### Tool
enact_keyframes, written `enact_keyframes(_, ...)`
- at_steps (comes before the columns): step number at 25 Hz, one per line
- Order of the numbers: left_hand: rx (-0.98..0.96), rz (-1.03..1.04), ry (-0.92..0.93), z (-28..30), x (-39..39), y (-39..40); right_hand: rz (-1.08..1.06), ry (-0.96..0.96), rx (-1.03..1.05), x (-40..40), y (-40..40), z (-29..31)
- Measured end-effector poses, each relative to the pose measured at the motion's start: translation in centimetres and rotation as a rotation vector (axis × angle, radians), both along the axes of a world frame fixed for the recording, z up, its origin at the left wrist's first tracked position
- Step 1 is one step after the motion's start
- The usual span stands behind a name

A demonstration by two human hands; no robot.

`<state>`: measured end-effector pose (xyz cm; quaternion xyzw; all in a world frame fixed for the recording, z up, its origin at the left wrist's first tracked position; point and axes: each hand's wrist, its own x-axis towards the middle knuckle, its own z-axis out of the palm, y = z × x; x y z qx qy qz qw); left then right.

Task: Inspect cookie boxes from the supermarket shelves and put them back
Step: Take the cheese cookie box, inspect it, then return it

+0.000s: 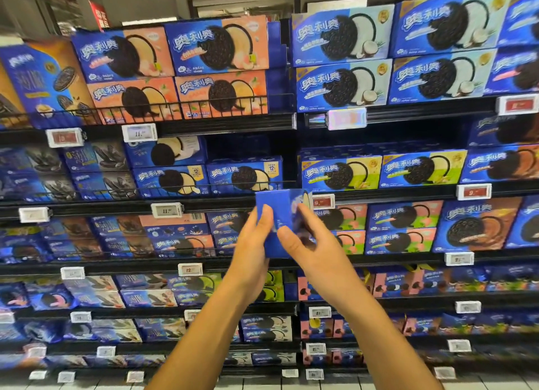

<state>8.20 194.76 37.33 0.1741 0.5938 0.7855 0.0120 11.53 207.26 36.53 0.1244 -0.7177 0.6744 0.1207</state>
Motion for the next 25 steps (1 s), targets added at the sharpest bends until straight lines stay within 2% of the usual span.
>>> enact_keyframes(3,-0.102,-0.119,0.074,-0.2,0.1,-0.2,-0.122,0.049,-0.044,-0.1,0.7,-0.5)
enact_keyframes(5,-0.169,-0.145,0.104,-0.2,-0.3,-1.0,-0.104,0.048,-0.136,-0.5,1.9,-0.7)
enact_keyframes(7,-0.228,-0.078,0.086,-0.2,-1.1,-2.4,-0.026,-0.005,-0.287,-1.1,3.1,-0.9)
enact_keyframes(9,-0.247,0.103,0.055,-0.5,-2.4,-4.2,0.073,-0.066,-0.453,-1.7,4.0,-1.3)
enact_keyframes(11,-0.205,0.287,-0.052,-0.9,-3.7,-6.4,0.159,-0.108,-0.584,-2.1,4.6,-1.5)
enact_keyframes(12,-0.200,0.326,-0.119,-1.2,-4.2,-7.5,0.208,-0.121,-0.640,-2.5,4.6,-1.5)
enact_keyframes(14,-0.188,0.278,-0.185,-2.0,-5.0,-9.5,0.295,-0.135,-0.712,-3.5,4.5,-2.0)
enact_keyframes(16,-0.130,0.187,-0.175,-2.6,-5.6,-10.6,0.325,-0.138,-0.734,-5.0,3.9,-2.4)
enact_keyframes(19,-0.068,0.231,-0.078,-2.7,-6.7,-11.4,0.264,-0.135,-0.760,-7.6,2.6,-2.6)
enact_keyframes(21,-0.036,0.310,-0.039,-2.5,-8.1,-12.2,0.142,-0.121,-0.706,-9.7,1.8,-2.6)
enact_keyframes(25,-0.047,0.440,-0.031,-2.6,-11.7,-13.5,-0.237,-0.031,-0.433,-14.0,-0.2,-2.6)
